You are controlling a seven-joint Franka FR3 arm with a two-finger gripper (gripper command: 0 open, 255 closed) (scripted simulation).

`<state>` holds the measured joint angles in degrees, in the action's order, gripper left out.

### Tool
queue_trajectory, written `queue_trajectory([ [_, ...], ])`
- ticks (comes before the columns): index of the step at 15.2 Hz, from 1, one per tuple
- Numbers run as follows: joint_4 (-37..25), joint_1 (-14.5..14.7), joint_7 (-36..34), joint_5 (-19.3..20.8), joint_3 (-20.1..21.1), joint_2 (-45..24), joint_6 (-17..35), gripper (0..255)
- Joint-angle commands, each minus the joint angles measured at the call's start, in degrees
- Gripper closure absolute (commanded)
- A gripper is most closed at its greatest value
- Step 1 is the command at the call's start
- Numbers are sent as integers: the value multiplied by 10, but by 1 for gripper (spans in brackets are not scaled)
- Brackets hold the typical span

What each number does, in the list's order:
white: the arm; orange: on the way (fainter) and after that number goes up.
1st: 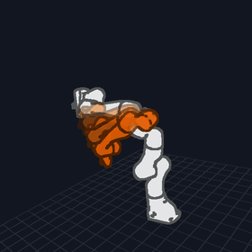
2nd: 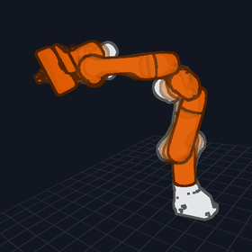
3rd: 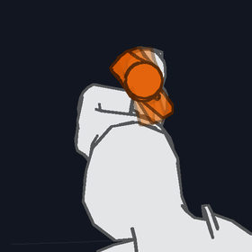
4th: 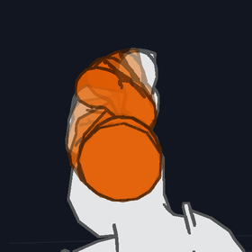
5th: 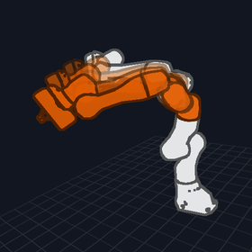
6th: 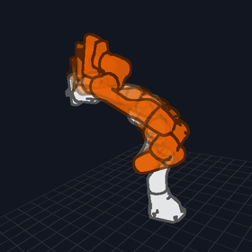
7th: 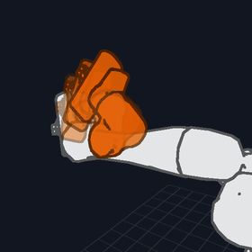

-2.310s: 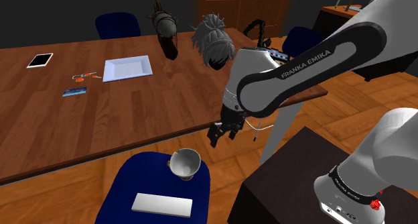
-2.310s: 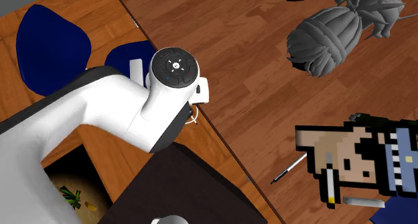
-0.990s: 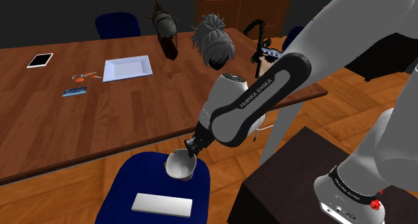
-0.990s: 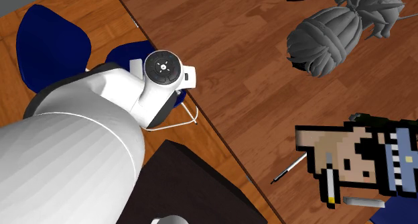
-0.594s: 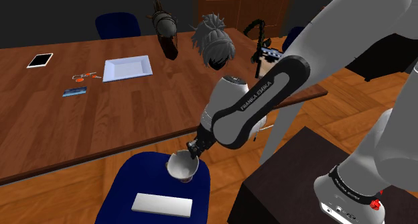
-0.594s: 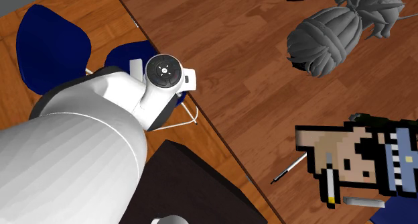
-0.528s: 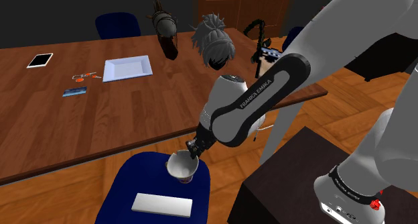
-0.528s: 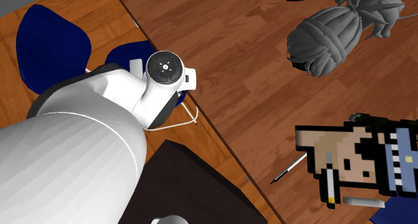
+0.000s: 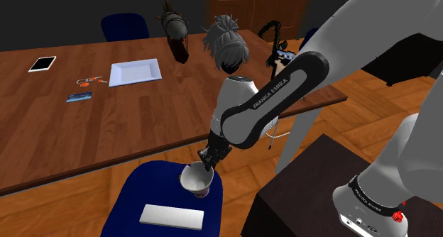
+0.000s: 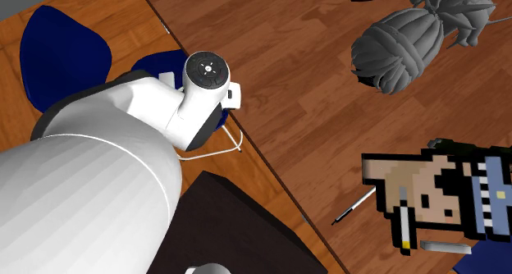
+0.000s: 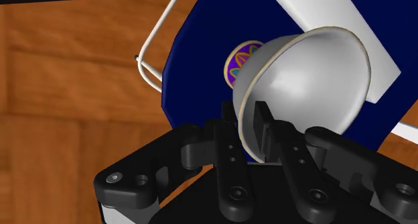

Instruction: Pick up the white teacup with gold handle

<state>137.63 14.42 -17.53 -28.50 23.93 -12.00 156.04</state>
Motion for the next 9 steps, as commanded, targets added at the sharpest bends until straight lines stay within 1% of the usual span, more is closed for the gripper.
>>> queue_trajectory([
  [1,-6,1,-4,2,-3,4,19,255],
  [7,-9,-2,-20,8,-5,49,-26,255],
  [9,-9,-2,-20,8,-5,50,-28,255],
])
